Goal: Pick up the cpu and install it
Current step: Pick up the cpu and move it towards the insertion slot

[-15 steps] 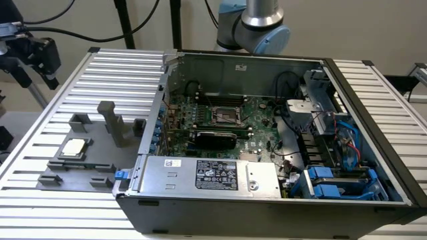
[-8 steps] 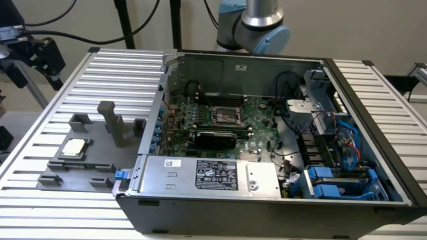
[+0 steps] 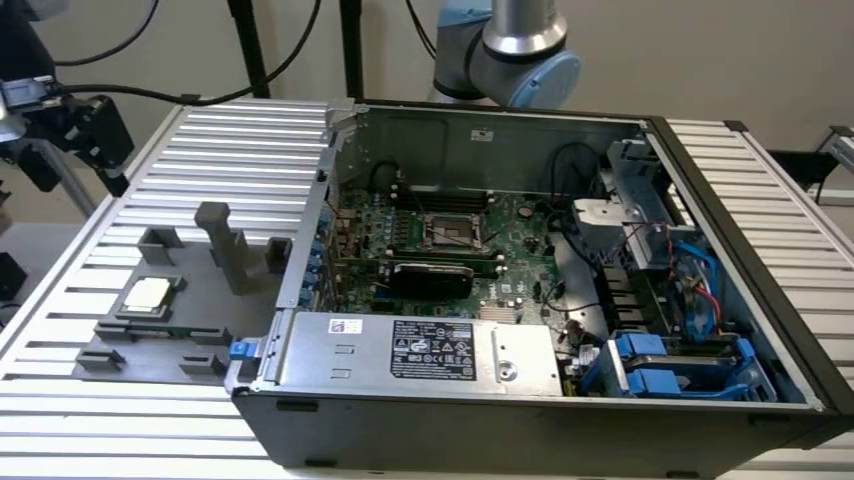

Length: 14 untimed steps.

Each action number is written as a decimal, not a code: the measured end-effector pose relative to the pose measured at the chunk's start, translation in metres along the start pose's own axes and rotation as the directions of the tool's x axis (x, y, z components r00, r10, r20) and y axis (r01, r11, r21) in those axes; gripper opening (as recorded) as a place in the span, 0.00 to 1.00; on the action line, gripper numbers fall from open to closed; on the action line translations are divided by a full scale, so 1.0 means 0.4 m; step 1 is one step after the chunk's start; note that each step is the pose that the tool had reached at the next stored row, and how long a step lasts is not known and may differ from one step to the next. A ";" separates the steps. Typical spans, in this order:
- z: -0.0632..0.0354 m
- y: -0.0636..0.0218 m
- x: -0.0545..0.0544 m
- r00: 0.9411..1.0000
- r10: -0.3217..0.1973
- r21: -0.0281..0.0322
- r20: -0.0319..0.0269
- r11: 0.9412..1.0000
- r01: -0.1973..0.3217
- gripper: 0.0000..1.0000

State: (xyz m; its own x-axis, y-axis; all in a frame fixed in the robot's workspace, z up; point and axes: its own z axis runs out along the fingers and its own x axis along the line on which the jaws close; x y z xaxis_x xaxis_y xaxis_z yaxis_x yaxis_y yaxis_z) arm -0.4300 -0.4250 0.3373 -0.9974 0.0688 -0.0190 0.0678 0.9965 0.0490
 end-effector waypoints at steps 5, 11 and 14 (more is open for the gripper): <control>0.022 -0.010 -0.002 1.000 0.000 0.000 0.000 1.000 0.000 0.77; 0.049 -0.019 -0.004 1.000 0.000 0.000 0.000 1.000 0.000 0.77; 0.063 -0.021 -0.007 1.000 0.000 0.000 0.000 1.000 0.000 0.77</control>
State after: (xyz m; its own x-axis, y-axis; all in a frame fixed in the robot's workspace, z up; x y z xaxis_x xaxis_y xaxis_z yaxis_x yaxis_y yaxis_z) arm -0.4272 -0.4324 0.3118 -0.9974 0.0689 -0.0189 0.0679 0.9965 0.0489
